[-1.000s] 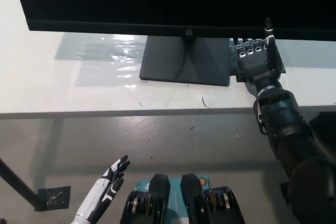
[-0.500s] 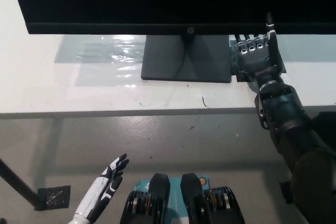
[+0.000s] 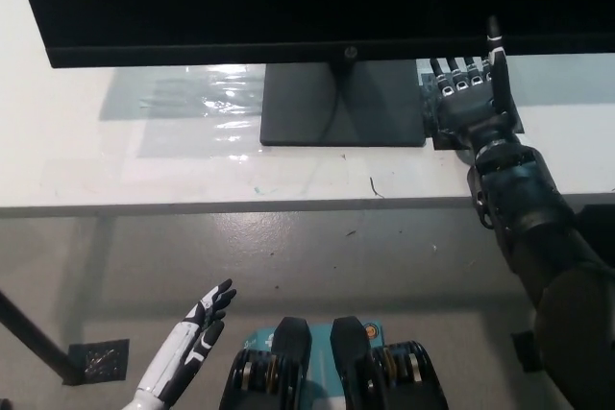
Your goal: The monitor is being placed at the center of the desk and the robot uses its right hand to grab on the right side of the monitor and tilt the angle of the montior sideways.
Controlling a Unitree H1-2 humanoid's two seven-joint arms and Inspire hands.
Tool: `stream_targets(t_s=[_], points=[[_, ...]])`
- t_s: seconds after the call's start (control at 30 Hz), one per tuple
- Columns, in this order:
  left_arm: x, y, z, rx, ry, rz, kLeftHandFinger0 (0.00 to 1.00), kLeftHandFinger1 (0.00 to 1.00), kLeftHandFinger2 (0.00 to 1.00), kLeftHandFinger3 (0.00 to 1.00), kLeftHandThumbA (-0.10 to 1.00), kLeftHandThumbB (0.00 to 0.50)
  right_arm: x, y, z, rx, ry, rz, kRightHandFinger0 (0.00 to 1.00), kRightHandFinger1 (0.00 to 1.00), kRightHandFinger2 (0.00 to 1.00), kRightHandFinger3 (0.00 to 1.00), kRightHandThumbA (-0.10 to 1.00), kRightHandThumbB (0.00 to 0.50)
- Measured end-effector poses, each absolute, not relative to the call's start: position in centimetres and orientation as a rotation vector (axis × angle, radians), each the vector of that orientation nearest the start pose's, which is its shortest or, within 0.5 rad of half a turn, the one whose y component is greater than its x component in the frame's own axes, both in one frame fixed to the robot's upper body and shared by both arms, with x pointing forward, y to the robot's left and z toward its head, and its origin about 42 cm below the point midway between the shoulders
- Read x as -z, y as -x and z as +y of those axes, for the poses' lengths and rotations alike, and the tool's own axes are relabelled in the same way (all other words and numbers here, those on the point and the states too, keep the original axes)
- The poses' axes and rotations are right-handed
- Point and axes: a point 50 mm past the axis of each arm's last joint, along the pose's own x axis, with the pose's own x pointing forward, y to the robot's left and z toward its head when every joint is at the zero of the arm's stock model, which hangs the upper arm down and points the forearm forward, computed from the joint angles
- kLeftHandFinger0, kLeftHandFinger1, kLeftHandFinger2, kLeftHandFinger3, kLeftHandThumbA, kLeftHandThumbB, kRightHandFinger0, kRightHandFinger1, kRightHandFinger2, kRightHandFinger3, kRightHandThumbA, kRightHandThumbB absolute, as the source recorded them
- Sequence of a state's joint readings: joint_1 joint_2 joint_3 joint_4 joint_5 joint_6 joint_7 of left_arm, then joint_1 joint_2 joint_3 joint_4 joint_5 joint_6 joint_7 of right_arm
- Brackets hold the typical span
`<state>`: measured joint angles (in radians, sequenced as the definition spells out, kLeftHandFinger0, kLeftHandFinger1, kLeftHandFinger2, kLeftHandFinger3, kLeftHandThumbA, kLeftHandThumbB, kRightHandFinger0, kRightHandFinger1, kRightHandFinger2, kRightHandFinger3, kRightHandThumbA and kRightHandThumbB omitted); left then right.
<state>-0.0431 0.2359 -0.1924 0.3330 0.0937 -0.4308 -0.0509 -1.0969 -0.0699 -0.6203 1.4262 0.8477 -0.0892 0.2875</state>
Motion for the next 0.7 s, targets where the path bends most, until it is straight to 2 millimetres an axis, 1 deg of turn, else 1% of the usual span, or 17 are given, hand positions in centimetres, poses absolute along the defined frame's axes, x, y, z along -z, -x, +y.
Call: stream_targets(t_s=[0.1,0.17,0.2,0.27,0.33,0.4,0.43,0.47,0.5,0.53,0.57,0.67,0.7], points=[[-4.4,-28.1,24.5,0.295,-0.321,-0.117,1.0,1.0,1.0,1.0,1.0,0.349,-18.9,-55.3,-18.4,0.018,-1.228,0.06,1.0,1.0,1.0,1.0,1.0,0.378],[-4.5,-28.2,24.4,0.295,-0.322,-0.121,1.0,1.0,1.0,1.0,1.0,0.35,-18.9,-55.2,-18.6,0.013,-1.221,0.047,1.0,1.0,1.0,1.0,1.0,0.358],[-4.5,-28.3,24.4,0.295,-0.322,-0.122,1.0,1.0,1.0,1.0,1.0,0.345,-18.9,-55.1,-18.8,0.007,-1.211,0.03,1.0,1.0,1.0,1.0,1.0,0.381],[-4.6,-28.4,24.4,0.296,-0.322,-0.125,1.0,1.0,1.0,1.0,1.0,0.345,-18.8,-54.7,-19.6,-0.005,-1.185,-0.028,1.0,1.0,1.0,1.0,1.0,0.382],[-4.6,-28.4,24.4,0.296,-0.322,-0.123,1.0,1.0,1.0,1.0,1.0,0.347,-18.3,-54.0,-20.1,-0.011,-1.165,-0.067,1.0,1.0,1.0,1.0,1.0,0.373],[-4.4,-28.4,24.4,0.295,-0.322,-0.117,1.0,1.0,1.0,1.0,1.0,0.347,-17.3,-52.8,-20.5,-0.012,-1.154,-0.095,1.0,1.0,1.0,1.0,1.0,0.366],[-4.4,-28.4,24.5,0.295,-0.323,-0.115,1.0,1.0,1.0,1.0,1.0,0.334,-16.8,-52.2,-20.6,-0.01,-1.152,-0.1,1.0,1.0,1.0,1.0,1.0,0.376],[-4.3,-28.4,24.5,0.295,-0.323,-0.112,1.0,1.0,1.0,1.0,1.0,0.333,-16.2,-51.6,-20.7,-0.007,-1.149,-0.103,1.0,1.0,1.0,1.0,1.0,0.376],[-4.3,-28.3,24.5,0.295,-0.323,-0.11,1.0,1.0,1.0,1.0,1.0,0.332,-15.6,-51.0,-20.9,-0.005,-1.146,-0.105,1.0,1.0,1.0,1.0,1.0,0.365],[-4.2,-28.3,24.5,0.295,-0.323,-0.109,1.0,1.0,1.0,1.0,1.0,0.331,-14.4,-49.7,-21.1,0.004,-1.141,-0.107,1.0,1.0,1.0,1.0,1.0,0.365],[-4.2,-28.3,24.5,0.295,-0.323,-0.108,1.0,1.0,1.0,1.0,1.0,0.327,-14.0,-49.1,-21.3,0.005,-1.136,-0.113,1.0,1.0,1.0,1.0,1.0,0.374],[-4.2,-28.3,24.5,0.295,-0.323,-0.106,1.0,1.0,1.0,1.0,1.0,0.326,-12.1,-46.3,-22.4,0.02,-1.119,-0.127,1.0,1.0,1.0,1.0,1.0,0.378],[-4.2,-28.3,24.5,0.295,-0.323,-0.106,1.0,1.0,1.0,1.0,1.0,0.326,-11.9,-45.5,-22.8,0.019,-1.109,-0.143,1.0,1.0,1.0,1.0,1.0,0.378]])
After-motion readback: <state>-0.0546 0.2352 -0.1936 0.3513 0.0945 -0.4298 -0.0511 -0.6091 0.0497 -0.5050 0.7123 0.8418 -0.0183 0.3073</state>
